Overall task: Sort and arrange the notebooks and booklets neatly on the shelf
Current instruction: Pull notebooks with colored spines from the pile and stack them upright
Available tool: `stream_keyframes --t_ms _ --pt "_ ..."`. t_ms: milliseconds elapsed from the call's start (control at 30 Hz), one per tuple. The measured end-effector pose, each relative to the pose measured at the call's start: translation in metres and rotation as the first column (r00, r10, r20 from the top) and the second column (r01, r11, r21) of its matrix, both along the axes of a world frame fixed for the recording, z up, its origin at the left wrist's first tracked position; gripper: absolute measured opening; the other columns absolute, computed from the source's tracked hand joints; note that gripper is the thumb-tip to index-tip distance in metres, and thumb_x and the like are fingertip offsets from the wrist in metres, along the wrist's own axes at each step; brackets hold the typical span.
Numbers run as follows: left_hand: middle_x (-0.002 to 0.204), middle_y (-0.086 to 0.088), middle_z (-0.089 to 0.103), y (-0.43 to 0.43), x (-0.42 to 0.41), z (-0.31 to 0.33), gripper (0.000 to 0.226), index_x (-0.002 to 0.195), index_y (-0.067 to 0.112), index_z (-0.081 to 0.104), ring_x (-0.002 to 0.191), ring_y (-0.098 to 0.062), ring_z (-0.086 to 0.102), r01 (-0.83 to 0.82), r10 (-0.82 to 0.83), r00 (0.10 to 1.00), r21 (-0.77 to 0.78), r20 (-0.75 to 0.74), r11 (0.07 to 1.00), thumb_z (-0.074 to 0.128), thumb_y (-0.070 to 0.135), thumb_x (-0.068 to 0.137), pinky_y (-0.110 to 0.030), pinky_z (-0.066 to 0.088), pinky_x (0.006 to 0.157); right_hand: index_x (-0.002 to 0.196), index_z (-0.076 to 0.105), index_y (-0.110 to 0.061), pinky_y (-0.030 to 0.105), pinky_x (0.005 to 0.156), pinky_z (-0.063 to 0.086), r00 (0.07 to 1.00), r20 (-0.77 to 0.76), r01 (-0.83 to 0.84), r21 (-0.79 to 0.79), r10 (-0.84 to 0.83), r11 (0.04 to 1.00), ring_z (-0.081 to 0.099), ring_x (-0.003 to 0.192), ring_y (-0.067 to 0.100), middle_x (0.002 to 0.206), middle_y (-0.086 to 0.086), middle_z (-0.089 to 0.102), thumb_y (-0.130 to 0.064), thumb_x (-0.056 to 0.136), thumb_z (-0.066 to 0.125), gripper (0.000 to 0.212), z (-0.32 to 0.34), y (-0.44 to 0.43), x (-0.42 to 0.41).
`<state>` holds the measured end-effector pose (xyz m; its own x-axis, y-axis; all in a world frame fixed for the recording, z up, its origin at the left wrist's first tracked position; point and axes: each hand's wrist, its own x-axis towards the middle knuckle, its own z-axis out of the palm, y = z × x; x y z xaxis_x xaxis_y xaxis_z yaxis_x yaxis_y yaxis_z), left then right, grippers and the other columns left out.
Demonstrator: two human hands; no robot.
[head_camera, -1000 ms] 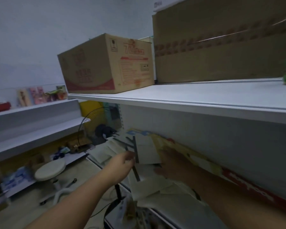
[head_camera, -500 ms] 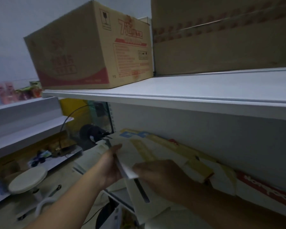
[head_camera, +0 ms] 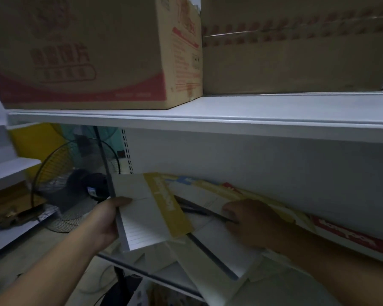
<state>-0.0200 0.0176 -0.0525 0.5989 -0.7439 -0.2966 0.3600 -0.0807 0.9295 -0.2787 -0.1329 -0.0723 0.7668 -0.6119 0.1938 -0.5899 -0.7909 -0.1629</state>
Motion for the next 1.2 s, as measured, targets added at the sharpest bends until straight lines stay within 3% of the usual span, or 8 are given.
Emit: stream_keyframes --t_ms 233,367,500,633,733,900,1033,1200 --pt "0.101 -0.018 0.066 -0.004 0.01 0.0 0.023 0.114 0.008 0.059 0.092 -0.036 0.062 0.142 -0.143 0.989 -0.076 -0.018 0.987 0.055 0.014 0.092 -0.043 0.049 0.071 0.072 0.067 -0.014 0.027 0.039 0.044 0.911 0.402 0.221 -0.288 -0.092 0.932 0.054 0.041 0.019 0.051 0.003 0.059 -0.033 0.091 0.039 0.039 0.002 0.012 0.019" --pt "0.098 -0.011 0.073 -0.02 -0.01 0.002 0.023 0.105 0.012 0.065 0.091 -0.026 0.069 0.212 -0.219 0.976 -0.193 -0.016 0.958 0.057 0.028 0.091 -0.037 0.051 0.074 0.063 0.05 -0.022 0.023 0.041 0.034 0.947 0.322 0.091 -0.31 0.014 0.946 0.049 0.042 0.017 0.05 -0.005 0.044 -0.031 0.079 0.037 0.023 0.022 0.064 0.063" --pt "0.08 -0.011 0.074 -0.032 -0.019 0.0 0.016 0.094 0.007 0.065 0.074 -0.028 0.07 0.178 -0.188 0.982 -0.192 -0.032 0.965 0.051 0.015 0.095 -0.037 0.05 0.068 0.076 0.059 -0.017 0.026 0.047 0.04 0.978 0.168 -0.074 -0.284 0.125 0.956 0.06 0.059 0.021 0.07 0.001 0.062 -0.026 0.084 0.053 0.013 0.01 0.09 0.086" --pt "0.092 -0.013 0.065 -0.031 -0.002 -0.002 0.008 0.093 0.012 0.06 0.085 -0.031 0.061 0.152 -0.161 0.986 -0.14 -0.051 0.978 0.052 0.015 0.094 -0.04 0.048 0.07 0.096 0.055 -0.023 0.033 0.078 0.045 0.965 0.194 0.167 0.051 -0.174 0.985 0.057 0.101 0.022 0.105 -0.001 0.06 -0.041 0.095 0.04 0.024 0.007 0.058 0.049" --pt "0.091 -0.013 0.063 -0.031 0.006 0.001 0.012 0.091 0.013 0.061 0.082 -0.03 0.06 0.151 -0.161 0.985 -0.131 -0.07 0.98 0.052 0.021 0.094 -0.039 0.046 0.067 0.11 0.053 -0.021 0.031 0.083 0.043 0.939 -0.032 0.344 0.102 -0.342 0.934 0.053 0.115 0.025 0.12 0.004 0.055 -0.046 0.095 0.04 0.032 0.001 0.039 0.016" --pt "0.08 -0.009 0.061 -0.036 0.004 0.007 0.02 0.082 0.014 0.059 0.07 -0.025 0.056 0.125 -0.132 0.99 -0.118 -0.054 0.985 0.052 0.027 0.095 -0.034 0.042 0.059 0.082 0.054 -0.022 0.028 0.056 0.035 0.918 0.006 0.396 0.058 -0.397 0.917 0.059 0.09 0.025 0.087 0.0 0.058 -0.04 0.096 0.039 0.028 -0.003 0.043 0.006" --pt "0.079 -0.005 0.059 -0.035 0.004 0.008 0.023 0.079 0.015 0.058 0.068 -0.02 0.055 0.108 -0.112 0.993 -0.125 -0.031 0.986 0.05 0.026 0.097 -0.03 0.04 0.057 0.106 0.063 -0.021 0.028 0.066 0.035 0.911 -0.05 0.398 -0.152 -0.409 0.905 0.061 0.099 0.025 0.109 0.005 0.066 -0.04 0.101 0.028 0.039 -0.002 0.039 0.005" --pt "0.081 -0.006 0.06 -0.032 -0.007 0.014 0.025 0.083 0.015 0.058 0.07 -0.021 0.056 0.133 -0.142 0.988 -0.139 -0.056 0.981 0.045 0.029 0.099 -0.032 0.042 0.059 0.087 0.067 -0.017 0.027 0.059 0.032 0.927 -0.002 0.374 -0.015 -0.374 0.927 0.06 0.087 0.021 0.099 0.008 0.068 -0.039 0.098 0.038 0.037 0.011 0.031 0.003"
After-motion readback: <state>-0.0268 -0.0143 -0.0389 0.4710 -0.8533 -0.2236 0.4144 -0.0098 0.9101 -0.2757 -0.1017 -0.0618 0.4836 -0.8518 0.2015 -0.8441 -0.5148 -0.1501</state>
